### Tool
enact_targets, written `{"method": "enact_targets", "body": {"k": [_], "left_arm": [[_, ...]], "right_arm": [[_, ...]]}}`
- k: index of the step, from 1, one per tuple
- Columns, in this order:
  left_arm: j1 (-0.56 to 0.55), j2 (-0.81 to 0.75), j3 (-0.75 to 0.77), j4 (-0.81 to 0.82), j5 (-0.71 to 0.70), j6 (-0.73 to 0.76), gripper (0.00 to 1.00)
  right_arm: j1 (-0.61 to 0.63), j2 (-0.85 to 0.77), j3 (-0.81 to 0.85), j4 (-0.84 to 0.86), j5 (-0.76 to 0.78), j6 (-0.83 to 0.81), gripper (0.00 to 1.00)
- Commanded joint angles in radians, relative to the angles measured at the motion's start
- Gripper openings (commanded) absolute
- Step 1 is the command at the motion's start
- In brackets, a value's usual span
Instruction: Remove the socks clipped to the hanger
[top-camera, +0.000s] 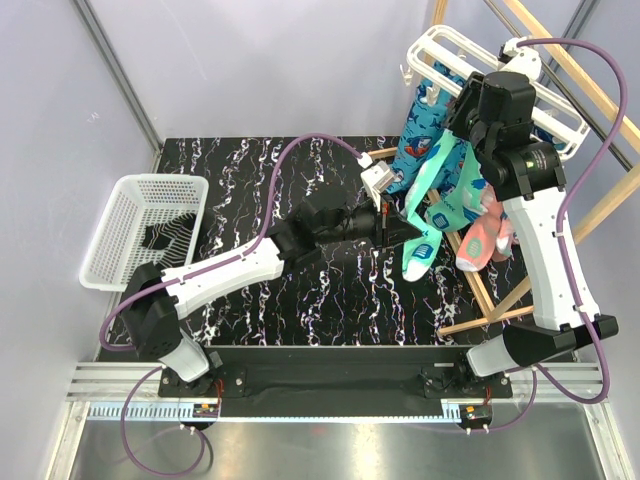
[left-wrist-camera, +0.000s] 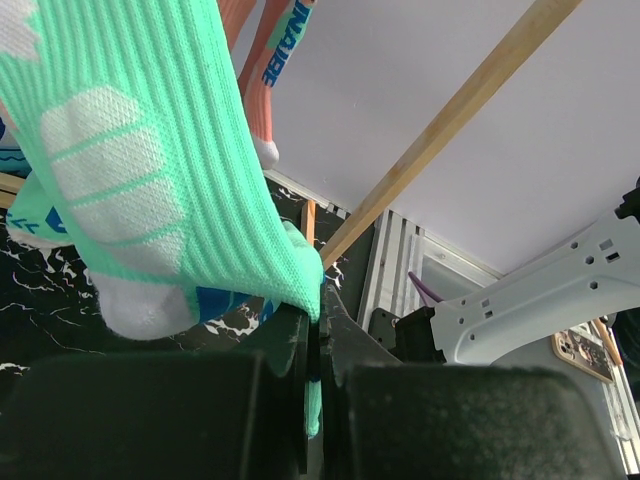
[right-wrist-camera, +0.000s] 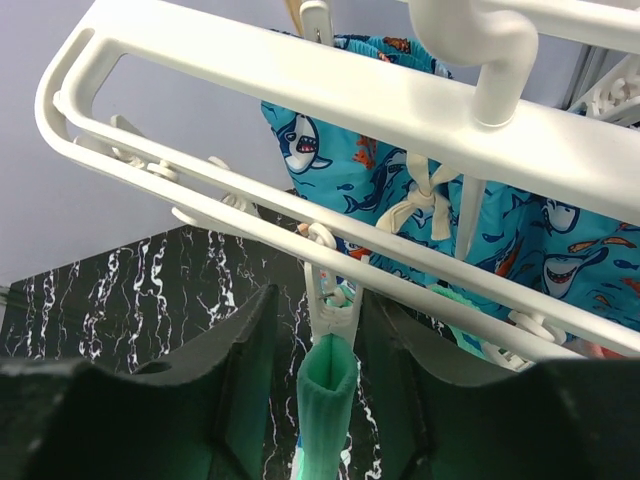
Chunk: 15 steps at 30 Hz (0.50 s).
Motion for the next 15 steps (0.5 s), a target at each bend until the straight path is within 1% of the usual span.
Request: {"method": "enact_targets", "body": {"k": [1, 3, 6, 14, 15], "left_arm": [[0.003, -0.049, 0.048, 0.047, 0.028, -0.008, 0.00], [0.003, -0.049, 0.045, 0.049, 0.031, -0.006, 0.00], [0.003, -0.049, 0.043, 0.053, 0.031, -0.009, 0.00], [0.003, -0.052, 0.043, 0.043, 0.007, 0.003, 0.00], [0.002, -0.052, 0.045, 0.040, -0.002, 0.011, 0.00]], "right_arm": [[0.001, -0.008, -0.004, 0.096, 0.068, -0.010, 0.46], [0.001, -0.010, -0.009, 0.097, 0.073, -0.011, 0.45], [-0.001, -0.002, -0.004, 0.090, 0.085, -0.011, 0.52], [-0.001, 0.003, -0.001, 0.099, 0.106, -0.006, 0.54], [-0.001, 0.007, 0.004, 0.096, 0.113, -0.008, 0.53]]}}
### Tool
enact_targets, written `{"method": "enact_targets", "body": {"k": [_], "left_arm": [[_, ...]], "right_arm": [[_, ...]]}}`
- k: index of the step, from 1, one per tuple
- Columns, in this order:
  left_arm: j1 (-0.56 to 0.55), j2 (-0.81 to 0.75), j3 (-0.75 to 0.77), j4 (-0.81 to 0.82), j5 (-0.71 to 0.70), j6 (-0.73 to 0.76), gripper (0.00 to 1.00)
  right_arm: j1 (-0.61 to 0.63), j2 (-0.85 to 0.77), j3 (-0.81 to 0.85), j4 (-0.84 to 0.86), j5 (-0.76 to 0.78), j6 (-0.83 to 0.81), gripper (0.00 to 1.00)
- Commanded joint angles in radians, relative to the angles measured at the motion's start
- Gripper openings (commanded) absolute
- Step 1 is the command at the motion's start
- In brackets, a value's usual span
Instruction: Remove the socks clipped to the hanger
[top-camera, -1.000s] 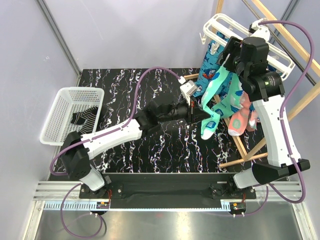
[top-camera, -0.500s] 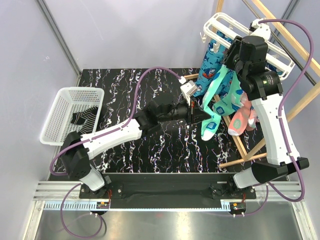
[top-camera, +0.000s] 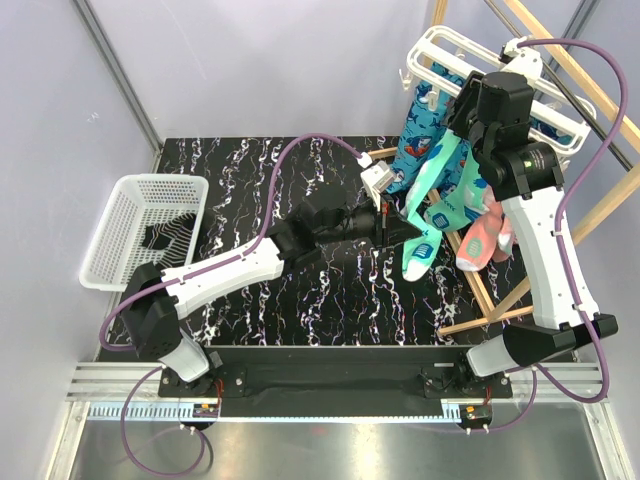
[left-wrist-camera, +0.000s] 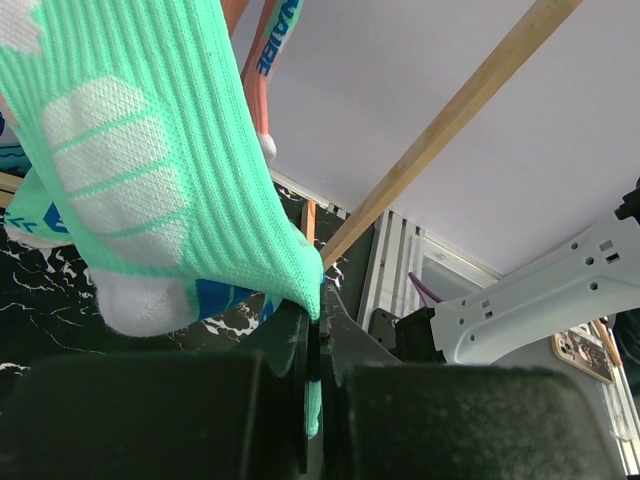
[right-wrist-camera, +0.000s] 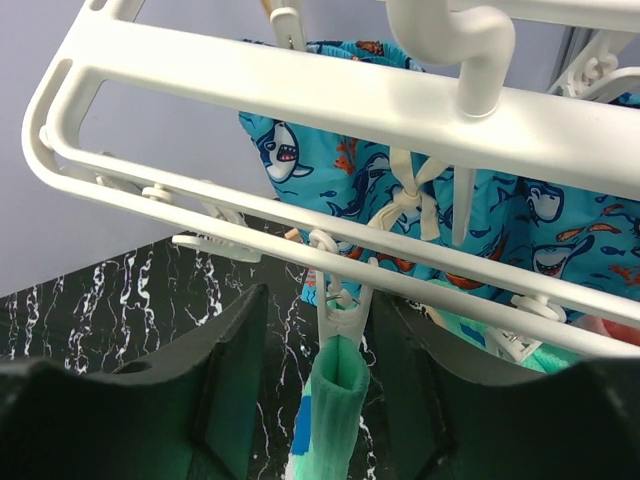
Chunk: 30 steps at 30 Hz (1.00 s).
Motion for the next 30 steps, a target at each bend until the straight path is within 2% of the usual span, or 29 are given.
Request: {"method": "enact_targets", "body": {"k": [1, 5, 11, 21, 23, 24, 27, 28, 29, 30], "left_arm": [[0.002, -0.052, 0.046, 0.033, -0.002, 0.015, 0.00], [-0.002, -0.058, 0.046, 0.027, -0.038, 0.038, 0.00], [-0.008, -0.059, 0.054, 0.018, -0.064, 0.056, 0.00], [-0.009, -0.059, 0.042, 0.019, -0.067, 0.061, 0.00], [-0.011, -0.059, 0.039, 0.022, -0.068, 0.060, 0.00], [-0.009, -0.059, 0.039, 0.022, -0.068, 0.058, 0.00], [-0.009, -0.058, 0.042, 0.022, -0.068, 0.056, 0.00], [-0.009, -0.058, 0.042, 0.024, -0.070, 0.056, 0.00], [-0.009, -0.058, 0.040, 0.025, -0.067, 0.055, 0.00], [-0.009, -0.056, 0.042, 0.025, -0.067, 0.055, 0.00]], "right_arm": [[-0.001, 0.016, 0.033, 0.064, 0.079, -0.004, 0.53], [-0.002, 0.030, 0.046, 0.050, 0.091, 0.005, 0.58], [-0.001, 0.044, 0.061, 0.047, 0.117, 0.016, 0.51], [-0.001, 0.047, 0.052, 0.070, 0.124, 0.020, 0.14], [-0.001, 0.051, 0.055, 0.075, 0.122, 0.022, 0.03], [-0.002, 0.053, 0.055, 0.075, 0.122, 0.023, 0.00], [-0.002, 0.053, 0.058, 0.073, 0.114, 0.020, 0.00], [-0.002, 0.056, 0.063, 0.070, 0.114, 0.022, 0.07], [-0.002, 0.054, 0.063, 0.068, 0.114, 0.022, 0.31], [-0.001, 0.054, 0.063, 0.068, 0.120, 0.028, 0.39]]}}
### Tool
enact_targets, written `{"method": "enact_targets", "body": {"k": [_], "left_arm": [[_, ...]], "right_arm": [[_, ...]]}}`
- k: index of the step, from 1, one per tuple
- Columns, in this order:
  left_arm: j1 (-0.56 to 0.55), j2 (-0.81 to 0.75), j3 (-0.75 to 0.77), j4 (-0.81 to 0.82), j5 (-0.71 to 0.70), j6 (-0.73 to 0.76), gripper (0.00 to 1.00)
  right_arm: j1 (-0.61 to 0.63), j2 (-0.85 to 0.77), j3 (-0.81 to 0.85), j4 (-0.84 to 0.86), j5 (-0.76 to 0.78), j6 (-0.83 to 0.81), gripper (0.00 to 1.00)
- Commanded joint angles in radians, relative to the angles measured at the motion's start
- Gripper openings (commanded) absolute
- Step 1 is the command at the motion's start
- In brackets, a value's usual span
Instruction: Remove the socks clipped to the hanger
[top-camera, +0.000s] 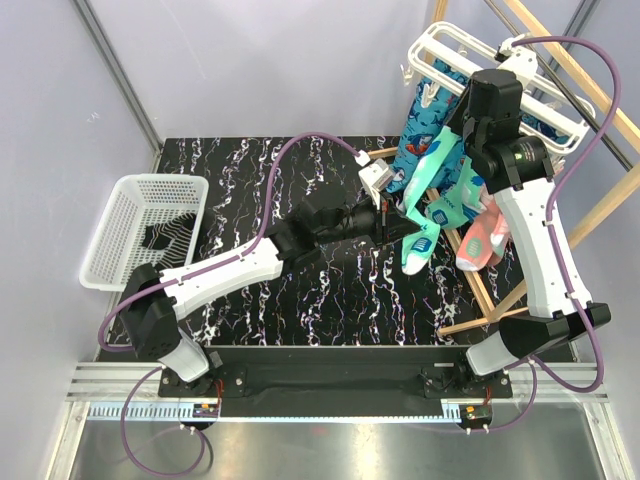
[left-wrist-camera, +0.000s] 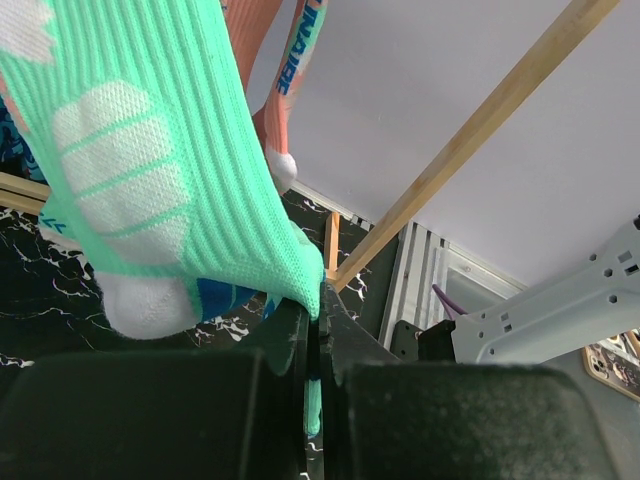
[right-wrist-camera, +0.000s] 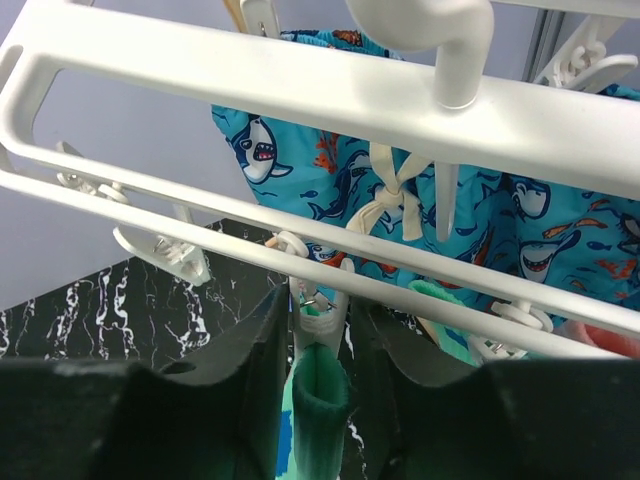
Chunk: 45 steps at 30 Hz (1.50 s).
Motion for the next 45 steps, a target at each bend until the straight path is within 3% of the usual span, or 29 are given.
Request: {"method": "enact_targets", "body": {"k": [1, 5, 8, 11, 12, 14, 27, 29, 30, 34, 39, 40, 45], "left_arm": [[-0.006, -0.052, 0.034, 0.030, -0.003, 0.011, 0.00], [-0.006, -0.050, 0.021, 0.047, -0.003, 0.002, 0.00], [-0.007, -0.047, 0.024, 0.047, 0.001, 0.001, 0.00], [-0.007, -0.049, 0.024, 0.047, 0.003, -0.001, 0.00], [-0.009, -0.049, 0.024, 0.047, 0.003, -0.001, 0.00], [-0.010, -0.049, 0.024, 0.047, -0.002, -0.001, 0.00], [-0.010, -0.090, 0.003, -0.003, -0.057, 0.005, 0.00], [0.003, -0.125, 0.001, -0.046, -0.114, 0.010, 0.00], [0.013, -0.141, -0.003, -0.093, -0.138, 0.005, 0.00], [0.117, -0.245, -0.049, -0.206, -0.237, -0.091, 0.00], [0.386, -0.394, -0.062, -0.432, -0.250, -0.099, 0.00], [0.473, -0.423, -0.046, -0.477, -0.294, -0.076, 0.00], [0.778, -0.451, 0.049, -0.684, -0.271, -0.042, 0.00]], "right_arm": [[-0.001, 0.006, 0.045, 0.068, 0.053, 0.015, 0.41], [-0.003, 0.002, 0.037, 0.094, 0.067, 0.017, 0.52], [-0.001, 0.006, 0.039, 0.097, 0.085, 0.019, 0.53], [-0.002, -0.001, 0.038, 0.112, 0.107, 0.012, 0.42], [-0.003, -0.002, 0.036, 0.125, 0.107, 0.009, 0.26], [-0.001, -0.002, 0.037, 0.131, 0.105, 0.006, 0.02], [-0.001, -0.031, -0.002, 0.119, 0.065, 0.006, 0.01], [-0.001, -0.036, -0.004, 0.113, 0.053, 0.011, 0.14], [-0.002, -0.043, -0.005, 0.103, 0.035, 0.012, 0.34], [-0.001, -0.082, -0.034, 0.085, -0.020, 0.005, 0.57], [-0.003, -0.190, -0.165, 0.090, -0.180, -0.030, 0.88], [-0.003, -0.206, -0.183, 0.083, -0.198, -0.027, 0.99], [-0.003, -0.349, -0.340, 0.094, -0.352, -0.009, 1.00]]}}
